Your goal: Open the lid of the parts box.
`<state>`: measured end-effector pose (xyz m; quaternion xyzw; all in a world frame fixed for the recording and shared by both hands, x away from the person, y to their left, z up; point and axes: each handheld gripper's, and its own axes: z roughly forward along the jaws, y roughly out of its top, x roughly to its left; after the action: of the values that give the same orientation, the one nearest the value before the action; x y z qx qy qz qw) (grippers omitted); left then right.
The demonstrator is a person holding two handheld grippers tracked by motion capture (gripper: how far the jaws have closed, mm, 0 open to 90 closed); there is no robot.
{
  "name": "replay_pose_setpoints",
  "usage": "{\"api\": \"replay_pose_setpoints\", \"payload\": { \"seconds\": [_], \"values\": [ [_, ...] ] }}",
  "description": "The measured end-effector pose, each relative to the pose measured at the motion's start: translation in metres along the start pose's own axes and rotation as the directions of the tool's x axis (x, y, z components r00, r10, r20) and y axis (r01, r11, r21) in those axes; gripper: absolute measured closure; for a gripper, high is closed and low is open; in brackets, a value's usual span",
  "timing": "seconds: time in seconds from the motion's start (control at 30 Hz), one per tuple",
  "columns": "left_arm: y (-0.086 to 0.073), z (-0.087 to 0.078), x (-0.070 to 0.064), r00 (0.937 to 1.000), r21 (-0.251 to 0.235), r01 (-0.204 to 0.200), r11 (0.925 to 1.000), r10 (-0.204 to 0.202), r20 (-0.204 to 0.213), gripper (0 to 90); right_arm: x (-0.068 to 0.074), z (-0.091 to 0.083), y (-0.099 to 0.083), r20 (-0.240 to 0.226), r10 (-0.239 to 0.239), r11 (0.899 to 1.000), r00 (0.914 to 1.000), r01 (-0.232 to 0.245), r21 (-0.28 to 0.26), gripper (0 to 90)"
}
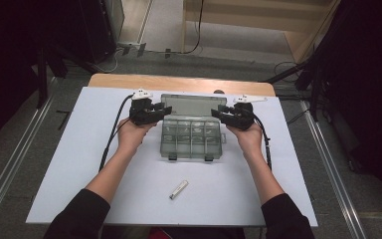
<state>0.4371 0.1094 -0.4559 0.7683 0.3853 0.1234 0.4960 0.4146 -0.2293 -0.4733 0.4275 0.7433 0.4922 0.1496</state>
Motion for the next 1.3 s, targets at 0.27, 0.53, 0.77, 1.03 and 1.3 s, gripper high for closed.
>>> {"api": "replay_pose_setpoints", "payload": {
  "seconds": [0.27,0.53,0.77,1.03,1.3],
  "values": [
    [0.001,0.004,-0.001,0.9998,-0.01,0.003,0.9999,-0.003,-0.021,58.6,-0.004,0.003,0.001,0.004,0.012,1.0,0.9999,-0.012,-0.006,60.4],
    [-0.001,0.009,0.001,0.9993,-0.042,0.003,0.9991,-0.005,-0.038,58.6,-0.006,0.007,0.002,0.017,0.026,1.0,0.9995,-0.026,-0.012,61.5],
    [-0.002,0.014,0.002,0.9985,-0.052,0.004,0.9986,-0.007,-0.055,58.6,-0.008,0.011,0.001,0.03,0.05,0.998,0.9983,-0.049,-0.025,62.6],
    [-0.005,0.021,0.006,0.9974,-0.064,0.038,0.9972,-0.042,-0.058,58.6,-0.009,0.017,0.0,0.062,0.071,0.997,0.9956,-0.069,-0.029,63.4],
    [-0.009,0.031,0.006,0.9956,-0.055,0.019,0.9983,-0.024,-0.09,58.5,-0.011,0.021,-0.002,0.079,0.082,0.996,0.9935,-0.08,-0.03,64.3]
  ]
}}
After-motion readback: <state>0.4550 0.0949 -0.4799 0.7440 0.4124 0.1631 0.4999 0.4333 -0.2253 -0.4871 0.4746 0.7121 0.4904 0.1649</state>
